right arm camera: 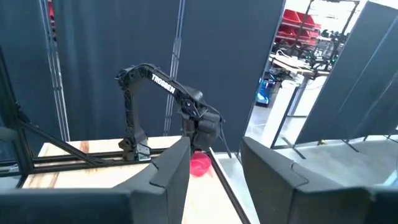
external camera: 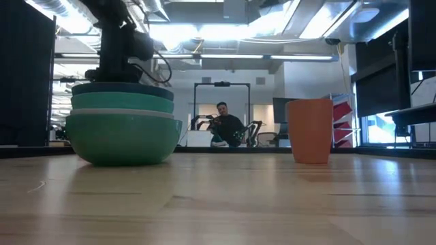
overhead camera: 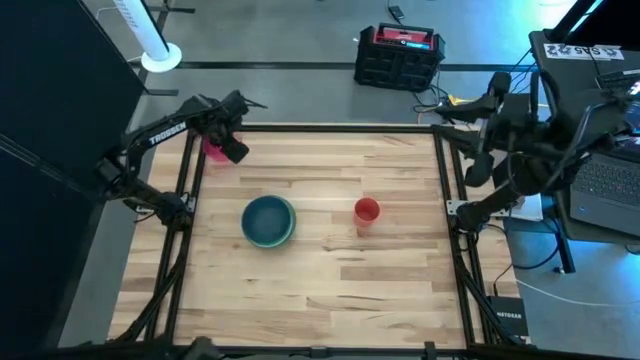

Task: Nest bowls inside each other
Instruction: Stack the pink bowl on top of the blue bowl

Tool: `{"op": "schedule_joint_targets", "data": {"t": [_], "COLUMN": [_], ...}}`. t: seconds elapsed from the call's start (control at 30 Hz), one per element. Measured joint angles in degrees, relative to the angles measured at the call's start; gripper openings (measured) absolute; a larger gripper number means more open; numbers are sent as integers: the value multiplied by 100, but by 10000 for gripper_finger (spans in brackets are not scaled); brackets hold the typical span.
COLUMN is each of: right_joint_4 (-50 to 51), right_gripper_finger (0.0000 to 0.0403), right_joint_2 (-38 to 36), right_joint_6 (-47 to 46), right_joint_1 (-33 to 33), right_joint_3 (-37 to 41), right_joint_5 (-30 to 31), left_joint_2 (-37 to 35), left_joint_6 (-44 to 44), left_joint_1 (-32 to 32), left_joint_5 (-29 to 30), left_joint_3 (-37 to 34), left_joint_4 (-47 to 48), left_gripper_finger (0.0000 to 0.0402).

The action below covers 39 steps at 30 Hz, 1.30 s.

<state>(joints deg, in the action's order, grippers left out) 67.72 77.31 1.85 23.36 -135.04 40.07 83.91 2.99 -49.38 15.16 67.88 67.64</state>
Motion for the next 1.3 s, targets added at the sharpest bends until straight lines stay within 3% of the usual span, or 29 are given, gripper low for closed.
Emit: {"op": "schedule_joint_targets", "data": {"t": [0.43,1.2,1.3], "right_joint_4": [22,-19,-22], "right_gripper_finger": [131,131,131], "right_joint_2": [23,27,27], "right_joint_6": [-66,-308,-309], "right_joint_1": [-12,-12,-12], "right_joint_3": [93,91,91], "right_joint_5": [247,348,353], "left_joint_2": [914,2165,2284], "left_joint_6": [-1062,-1421,-1543], "left_joint_1": [-492,-658,-654], "left_joint_5": [-177,-328,-328], "left_joint_3": [0,0,0], "left_joint_4": [-393,-844,-902], "left_gripper_finger": [118,117,89]}}
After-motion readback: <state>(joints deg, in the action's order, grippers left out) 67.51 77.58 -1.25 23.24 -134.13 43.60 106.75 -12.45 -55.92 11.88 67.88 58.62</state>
